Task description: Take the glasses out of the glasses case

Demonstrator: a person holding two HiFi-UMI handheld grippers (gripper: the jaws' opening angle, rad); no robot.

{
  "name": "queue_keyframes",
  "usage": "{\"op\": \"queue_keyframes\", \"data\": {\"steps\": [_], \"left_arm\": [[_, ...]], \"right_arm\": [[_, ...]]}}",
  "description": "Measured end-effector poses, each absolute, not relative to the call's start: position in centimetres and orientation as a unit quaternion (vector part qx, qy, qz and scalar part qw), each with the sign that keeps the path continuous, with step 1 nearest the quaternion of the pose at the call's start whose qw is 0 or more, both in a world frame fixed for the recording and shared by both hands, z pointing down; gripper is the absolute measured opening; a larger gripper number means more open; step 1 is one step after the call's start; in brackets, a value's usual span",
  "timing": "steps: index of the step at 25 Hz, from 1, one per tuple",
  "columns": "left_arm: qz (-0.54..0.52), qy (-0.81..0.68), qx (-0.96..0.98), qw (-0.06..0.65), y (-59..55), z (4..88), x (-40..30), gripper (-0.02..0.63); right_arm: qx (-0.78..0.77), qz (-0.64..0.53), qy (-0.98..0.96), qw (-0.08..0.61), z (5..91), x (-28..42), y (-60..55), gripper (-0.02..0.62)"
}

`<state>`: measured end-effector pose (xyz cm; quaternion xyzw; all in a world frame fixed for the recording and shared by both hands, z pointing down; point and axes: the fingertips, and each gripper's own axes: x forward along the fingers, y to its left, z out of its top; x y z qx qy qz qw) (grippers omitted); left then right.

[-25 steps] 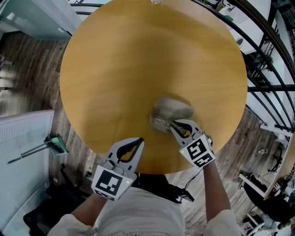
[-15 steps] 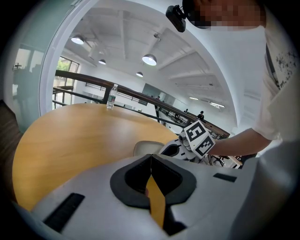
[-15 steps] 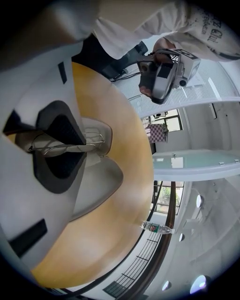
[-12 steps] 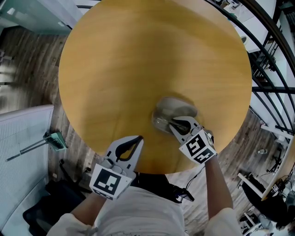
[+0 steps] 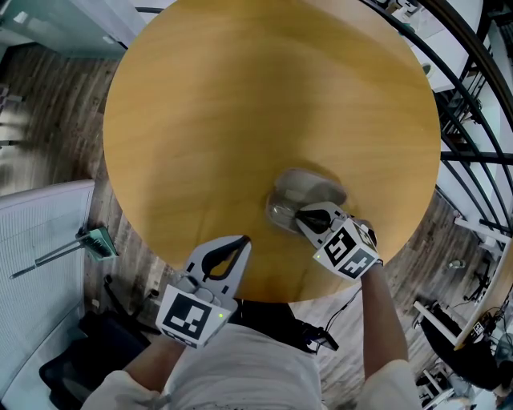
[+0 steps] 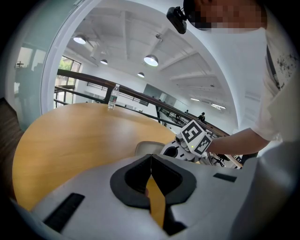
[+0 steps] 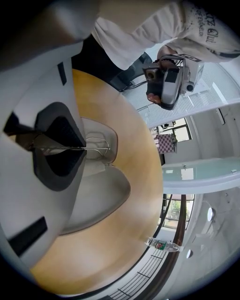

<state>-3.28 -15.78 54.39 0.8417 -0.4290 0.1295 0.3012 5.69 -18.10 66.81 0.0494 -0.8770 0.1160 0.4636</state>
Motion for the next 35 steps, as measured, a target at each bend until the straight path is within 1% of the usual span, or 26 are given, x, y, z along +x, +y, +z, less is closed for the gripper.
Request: {"op": "queue_keyframes", "data": {"steps": [7,25,29,35], "left_arm": [[0.129,-0.431,0.839,0.306,-15.7,54.5,-3.5,0.023],[0.122,-0.435,0.843,0.292,-15.2,53.0,-4.1,0.024],[0.120,-0.436,0.846,0.283,-15.3,52.1,-4.2,0.025],[0.117,-0.434,0.854,0.260,-14.7,50.5,-4.2,0.025]], "right_arm": [[0.049,0.120,-0.878,0.462,66.8,5.5,-18.3,0.029],[0.072,0.088,-0.883,0.456,64.4,5.4,-18.8,0.029],[0.085,0.083,-0.888,0.444,62.7,5.1,-19.1,0.028],[0.128,0.081,-0.902,0.405,59.4,5.0,-18.9,0.029]]}}
